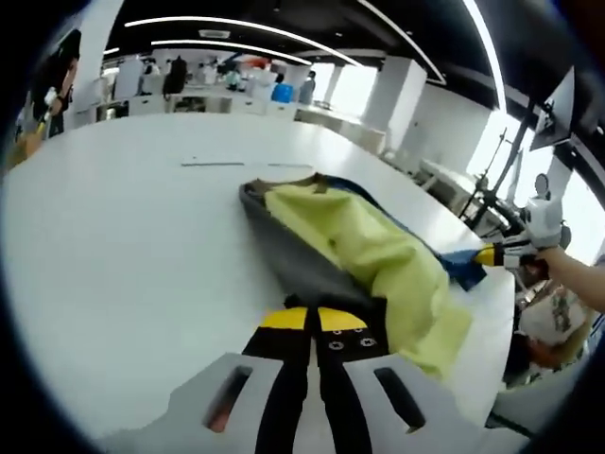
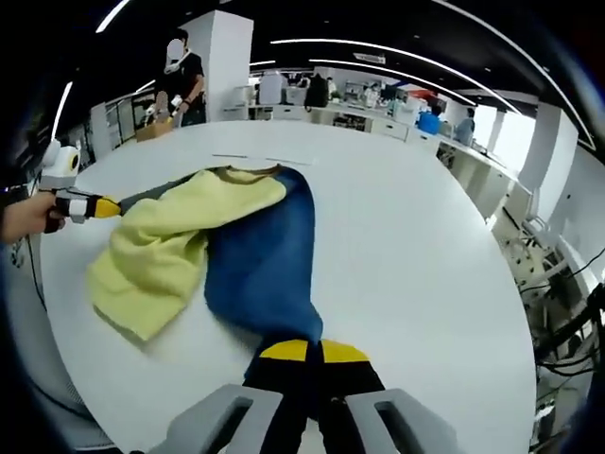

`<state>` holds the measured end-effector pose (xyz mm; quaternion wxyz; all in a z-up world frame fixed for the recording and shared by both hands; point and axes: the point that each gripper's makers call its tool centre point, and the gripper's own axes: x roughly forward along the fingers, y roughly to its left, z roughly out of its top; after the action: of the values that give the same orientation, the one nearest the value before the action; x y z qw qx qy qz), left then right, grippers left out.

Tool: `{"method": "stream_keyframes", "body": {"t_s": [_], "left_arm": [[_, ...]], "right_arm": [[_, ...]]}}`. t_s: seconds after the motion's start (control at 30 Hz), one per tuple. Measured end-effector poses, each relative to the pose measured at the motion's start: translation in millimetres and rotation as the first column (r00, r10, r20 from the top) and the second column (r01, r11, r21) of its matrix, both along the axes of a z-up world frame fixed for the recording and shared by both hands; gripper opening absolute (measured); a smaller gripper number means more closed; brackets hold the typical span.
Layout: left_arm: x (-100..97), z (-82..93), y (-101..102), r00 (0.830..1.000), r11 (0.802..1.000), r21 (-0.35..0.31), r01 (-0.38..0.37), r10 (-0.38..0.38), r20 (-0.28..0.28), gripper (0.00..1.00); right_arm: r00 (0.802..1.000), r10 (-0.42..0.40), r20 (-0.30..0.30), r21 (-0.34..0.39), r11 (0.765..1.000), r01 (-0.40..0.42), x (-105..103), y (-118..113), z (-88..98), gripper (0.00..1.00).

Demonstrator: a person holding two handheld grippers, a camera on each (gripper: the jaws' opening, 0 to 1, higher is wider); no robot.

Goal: Fold the garment on the visible template until the final outline fits inside the template.

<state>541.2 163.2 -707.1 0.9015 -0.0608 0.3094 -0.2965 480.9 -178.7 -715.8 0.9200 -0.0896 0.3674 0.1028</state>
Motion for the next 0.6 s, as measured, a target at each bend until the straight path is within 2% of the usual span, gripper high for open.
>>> {"method": "stream_keyframes", "body": {"t_s": [0.13, 0.3, 0.6], "left_arm": [[3.8, 1.4, 17, 1.0, 1.0, 0.022, -0.021, 0.02, 0.011, 0.0], [7.9, 1.9, 38, 0.999, 0.998, 0.053, -0.038, 0.037, 0.011, 0.0], [12.8, -4.2, 74, 0.999, 0.986, 0.162, -0.052, 0.052, 0.001, 0.0]], "right_arm": [[1.0, -0.007, 0.01, -0.026, 1.0, 0.007, 8, -11, 2.7, 0.0], [1.0, -0.025, 0.006, -0.02, 0.999, 0.025, 20, -20, 1.8, 0.0], [0.999, -0.048, 0.011, -0.063, 0.997, 0.048, 41, -40, 4.5, 0.0]]}}
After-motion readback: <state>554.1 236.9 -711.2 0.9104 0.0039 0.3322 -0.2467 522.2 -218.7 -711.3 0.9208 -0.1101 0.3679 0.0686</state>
